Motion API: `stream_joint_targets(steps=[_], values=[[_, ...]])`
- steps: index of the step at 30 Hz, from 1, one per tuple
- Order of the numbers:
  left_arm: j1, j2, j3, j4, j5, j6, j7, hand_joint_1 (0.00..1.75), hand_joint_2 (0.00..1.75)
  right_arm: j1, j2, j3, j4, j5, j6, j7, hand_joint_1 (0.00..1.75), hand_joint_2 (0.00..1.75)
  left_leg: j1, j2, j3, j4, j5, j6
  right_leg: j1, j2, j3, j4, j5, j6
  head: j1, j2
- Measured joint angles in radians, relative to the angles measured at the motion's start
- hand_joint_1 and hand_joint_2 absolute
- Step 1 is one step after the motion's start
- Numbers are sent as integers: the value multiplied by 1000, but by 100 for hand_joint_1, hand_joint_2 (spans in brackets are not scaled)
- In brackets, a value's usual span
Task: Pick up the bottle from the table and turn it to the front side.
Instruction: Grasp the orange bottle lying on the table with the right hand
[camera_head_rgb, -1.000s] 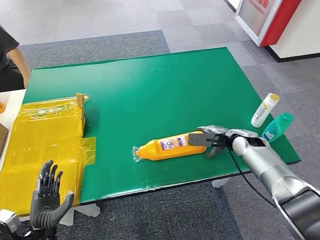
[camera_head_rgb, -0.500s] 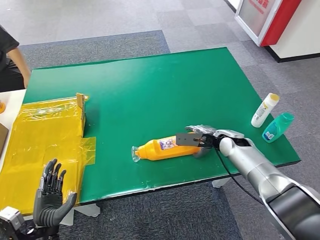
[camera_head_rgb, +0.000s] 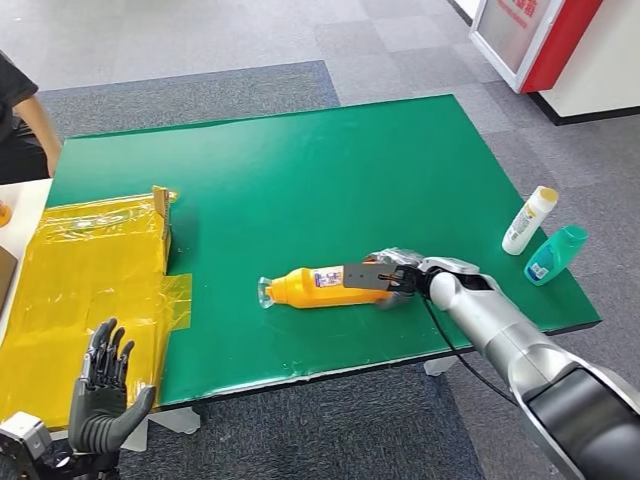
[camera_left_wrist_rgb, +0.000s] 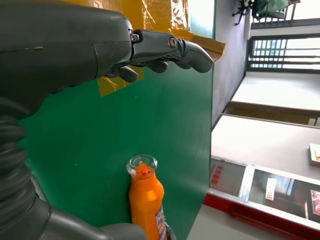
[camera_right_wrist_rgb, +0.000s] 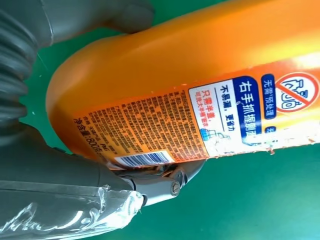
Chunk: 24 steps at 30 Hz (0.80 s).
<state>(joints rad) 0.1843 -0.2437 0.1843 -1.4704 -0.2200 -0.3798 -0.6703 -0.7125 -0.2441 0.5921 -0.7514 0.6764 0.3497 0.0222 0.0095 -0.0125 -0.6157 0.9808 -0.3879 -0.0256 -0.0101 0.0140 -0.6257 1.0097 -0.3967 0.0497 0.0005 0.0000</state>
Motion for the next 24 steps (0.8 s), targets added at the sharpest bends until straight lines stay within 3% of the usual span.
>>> stream_joint_targets(steps=[8,13,19,24], values=[[0,0,3,2,6,4,-1,0,175,17,-16,0,-24,-28,-23,-14,175,175,0,0,0,0,0,0,0,0,0,0,0,0,0,0],[11,-15,24,0,29,-19,60,0,175,167,-30,-64,-243,-39,-155,-9,175,175,0,-1,0,0,-1,0,0,0,0,0,-1,-1,0,0],[12,-68,78,-19,61,-43,174,0,175,403,77,-199,-576,-23,-233,-73,175,175,1,-1,-1,0,-3,-1,2,0,-1,0,-4,-4,0,0],[10,-82,91,-39,99,-58,237,0,175,502,182,-250,-719,-71,-226,-152,175,175,2,0,0,0,-3,-2,3,0,-1,0,-4,-4,0,0]])
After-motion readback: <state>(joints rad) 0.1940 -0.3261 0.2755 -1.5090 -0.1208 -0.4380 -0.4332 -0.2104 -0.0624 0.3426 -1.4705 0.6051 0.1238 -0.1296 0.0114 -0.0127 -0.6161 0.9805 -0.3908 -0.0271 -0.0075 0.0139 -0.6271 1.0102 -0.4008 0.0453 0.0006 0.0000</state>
